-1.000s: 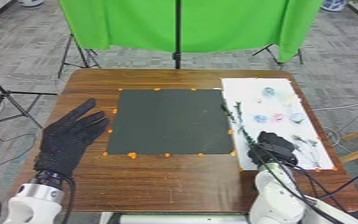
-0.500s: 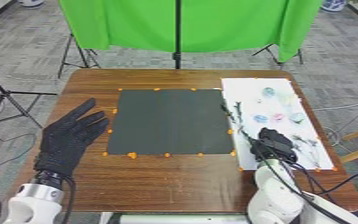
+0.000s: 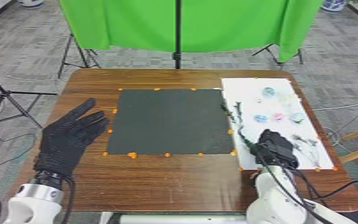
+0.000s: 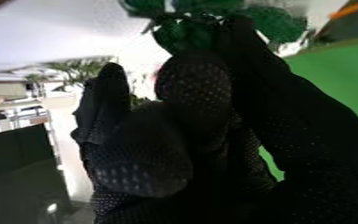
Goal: Arrange flowers
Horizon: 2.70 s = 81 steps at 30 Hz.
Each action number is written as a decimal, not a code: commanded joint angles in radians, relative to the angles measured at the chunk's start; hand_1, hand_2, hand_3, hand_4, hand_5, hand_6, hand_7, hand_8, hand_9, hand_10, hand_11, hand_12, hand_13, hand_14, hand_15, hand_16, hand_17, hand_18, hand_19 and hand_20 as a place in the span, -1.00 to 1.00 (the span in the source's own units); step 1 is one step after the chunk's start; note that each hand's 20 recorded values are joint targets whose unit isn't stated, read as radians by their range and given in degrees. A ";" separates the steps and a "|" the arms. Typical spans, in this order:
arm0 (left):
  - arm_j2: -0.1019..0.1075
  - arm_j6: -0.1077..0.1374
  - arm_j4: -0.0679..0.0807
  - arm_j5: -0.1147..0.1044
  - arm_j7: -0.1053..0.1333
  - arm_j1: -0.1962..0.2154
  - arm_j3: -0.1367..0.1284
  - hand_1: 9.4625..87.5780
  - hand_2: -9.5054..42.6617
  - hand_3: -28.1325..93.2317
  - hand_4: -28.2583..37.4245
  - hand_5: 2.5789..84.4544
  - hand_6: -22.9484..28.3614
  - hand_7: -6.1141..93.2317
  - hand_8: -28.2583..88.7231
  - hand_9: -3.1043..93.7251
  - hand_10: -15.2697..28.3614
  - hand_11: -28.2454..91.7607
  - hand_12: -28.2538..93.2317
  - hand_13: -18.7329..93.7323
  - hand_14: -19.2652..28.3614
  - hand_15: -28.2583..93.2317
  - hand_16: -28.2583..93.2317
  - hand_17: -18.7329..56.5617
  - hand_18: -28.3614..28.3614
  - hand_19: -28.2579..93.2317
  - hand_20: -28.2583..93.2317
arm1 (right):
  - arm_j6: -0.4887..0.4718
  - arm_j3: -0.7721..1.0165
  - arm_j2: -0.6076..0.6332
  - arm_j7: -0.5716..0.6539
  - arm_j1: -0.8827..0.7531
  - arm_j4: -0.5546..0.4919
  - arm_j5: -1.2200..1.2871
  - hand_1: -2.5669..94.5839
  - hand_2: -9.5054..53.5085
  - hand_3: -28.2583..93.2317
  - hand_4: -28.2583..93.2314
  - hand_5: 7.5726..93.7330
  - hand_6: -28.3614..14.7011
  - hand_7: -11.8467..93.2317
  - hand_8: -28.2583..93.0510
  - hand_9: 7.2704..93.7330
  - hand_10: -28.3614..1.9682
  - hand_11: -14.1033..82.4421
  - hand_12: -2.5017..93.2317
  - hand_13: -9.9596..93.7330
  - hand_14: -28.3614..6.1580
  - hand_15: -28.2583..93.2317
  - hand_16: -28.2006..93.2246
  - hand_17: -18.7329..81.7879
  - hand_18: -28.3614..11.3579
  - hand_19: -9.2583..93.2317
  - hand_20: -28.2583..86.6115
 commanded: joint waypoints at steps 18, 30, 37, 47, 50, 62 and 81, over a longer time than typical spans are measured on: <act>0.018 -0.003 -0.019 0.013 -0.008 -0.002 -0.029 -0.63 -0.39 0.76 -0.77 -0.17 0.25 -0.55 -0.70 -0.25 0.69 -0.06 -0.34 -0.28 0.98 0.27 -0.66 -0.83 0.79 0.28 -0.32 | 0.073 -0.106 -0.058 -0.059 0.264 -0.061 -0.023 0.15 -1.00 0.69 -0.85 0.87 0.04 -0.24 -0.17 0.82 0.05 0.50 -0.38 0.90 0.27 0.71 -0.19 0.26 -0.75 1.00 -0.15; 0.091 0.001 -0.027 0.004 0.016 -0.048 -0.032 -0.64 -0.39 0.76 -0.77 -0.18 0.25 -0.55 -0.70 -0.25 0.69 -0.06 -0.34 -0.28 0.98 0.27 -0.66 -0.83 0.79 0.28 -0.32 | 0.044 -0.292 -0.307 -0.266 0.583 0.114 0.172 0.15 -1.00 0.70 -0.85 0.88 0.03 -0.25 -0.16 0.82 0.05 0.50 -0.37 0.90 0.28 0.71 -0.19 0.27 -0.75 1.00 -0.13; 0.142 -0.009 -0.018 -0.005 0.059 -0.122 -0.008 -0.63 -0.39 0.76 -0.77 -0.17 0.25 -0.55 -0.70 -0.25 0.69 -0.05 -0.34 -0.28 0.99 0.27 -0.66 -0.80 0.84 0.34 -0.28 | 0.067 -0.453 -0.444 -0.293 0.802 0.269 0.315 0.15 -1.00 0.70 -0.86 0.88 0.03 -0.25 -0.16 0.82 0.05 0.50 -0.37 0.90 0.28 0.71 -0.19 0.27 -0.75 1.00 -0.13; 0.217 -0.046 0.005 -0.011 0.085 -0.284 0.051 -0.63 -0.39 0.76 -0.77 -0.17 0.26 -0.55 -0.70 -0.24 0.69 -0.05 -0.34 -0.27 1.00 0.29 -0.67 -0.77 0.86 0.38 -0.26 | 0.125 -0.673 -0.588 -0.195 1.026 0.480 0.556 0.14 -1.00 0.71 -0.86 0.88 0.04 -0.24 -0.16 0.82 0.06 0.50 -0.37 0.90 0.29 0.71 -0.19 0.27 -0.75 1.00 -0.12; 0.219 -0.051 0.010 -0.009 0.071 -0.322 0.070 -0.63 -0.39 0.76 -0.77 -0.17 0.26 -0.55 -0.70 -0.24 0.69 -0.05 -0.34 -0.27 1.00 0.29 -0.67 -0.77 0.86 0.38 -0.25 | 0.143 -0.691 -0.612 -0.193 1.032 0.503 0.617 0.14 -1.00 0.70 -0.87 0.88 0.04 -0.24 -0.17 0.82 0.06 0.50 -0.38 0.90 0.29 0.71 -0.19 0.27 -0.74 1.00 -0.12; 0.258 -0.053 0.008 -0.021 0.176 -0.328 0.121 -0.63 -0.39 0.76 -0.77 -0.17 0.26 -0.55 -0.70 -0.24 0.70 -0.04 -0.34 -0.26 1.00 0.29 -0.67 -0.77 0.86 0.37 -0.24 | 0.192 -0.827 -0.650 -0.200 1.084 0.503 0.706 0.19 -1.00 0.65 -0.96 0.87 0.07 -0.25 -0.25 0.81 0.09 0.51 -0.41 0.90 0.32 0.70 -0.19 0.27 -0.70 1.00 -0.13; 0.329 -0.053 0.010 -0.048 0.323 -0.296 0.139 -0.63 -0.39 0.76 -0.77 -0.17 0.26 -0.55 -0.70 -0.24 0.70 -0.04 -0.34 -0.26 1.00 0.30 -0.67 -0.77 0.86 0.37 -0.24 | 0.219 -0.939 -0.669 -0.151 1.146 0.530 0.770 0.14 -1.00 0.61 -1.00 0.89 0.19 -0.31 -0.38 0.87 0.15 0.45 -0.43 0.92 0.31 0.67 -0.20 0.27 -0.67 1.00 -0.15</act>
